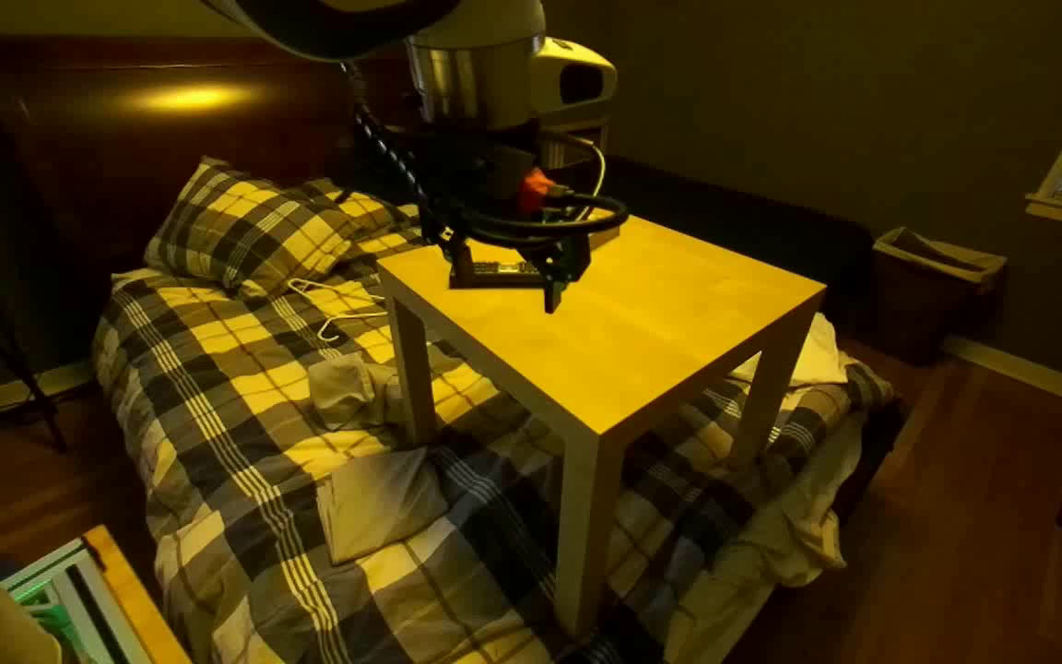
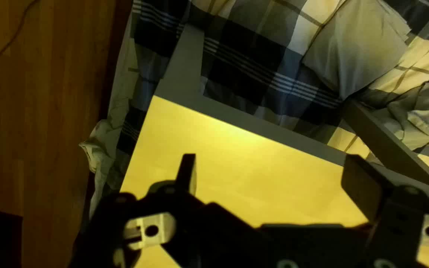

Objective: Press a button on the top part of the remote

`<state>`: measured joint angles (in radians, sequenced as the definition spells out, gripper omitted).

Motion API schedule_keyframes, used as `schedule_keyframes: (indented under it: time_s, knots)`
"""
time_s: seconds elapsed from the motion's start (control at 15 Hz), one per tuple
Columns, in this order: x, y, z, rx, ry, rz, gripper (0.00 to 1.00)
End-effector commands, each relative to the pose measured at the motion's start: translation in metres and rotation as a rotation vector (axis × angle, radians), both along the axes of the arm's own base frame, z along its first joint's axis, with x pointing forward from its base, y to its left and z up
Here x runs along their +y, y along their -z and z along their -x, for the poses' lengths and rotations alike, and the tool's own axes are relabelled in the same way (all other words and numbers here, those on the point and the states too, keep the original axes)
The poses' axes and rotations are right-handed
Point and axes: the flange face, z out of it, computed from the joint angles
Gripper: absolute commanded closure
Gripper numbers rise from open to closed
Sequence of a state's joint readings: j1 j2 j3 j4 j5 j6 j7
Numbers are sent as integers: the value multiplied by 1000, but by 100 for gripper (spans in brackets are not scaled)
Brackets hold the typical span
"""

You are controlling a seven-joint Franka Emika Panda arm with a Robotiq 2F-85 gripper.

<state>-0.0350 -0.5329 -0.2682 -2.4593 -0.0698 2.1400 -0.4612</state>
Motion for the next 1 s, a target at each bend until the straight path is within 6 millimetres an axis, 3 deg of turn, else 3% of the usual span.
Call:
schedule_keyframes:
  time_s: [0.0,0.6,0.93]
  knots:
    - [0,-1,0,1,0,0,0]
    - [0,-1,0,1,0,0,0]
    - [43,-9,-30,-82,-168,5,0]
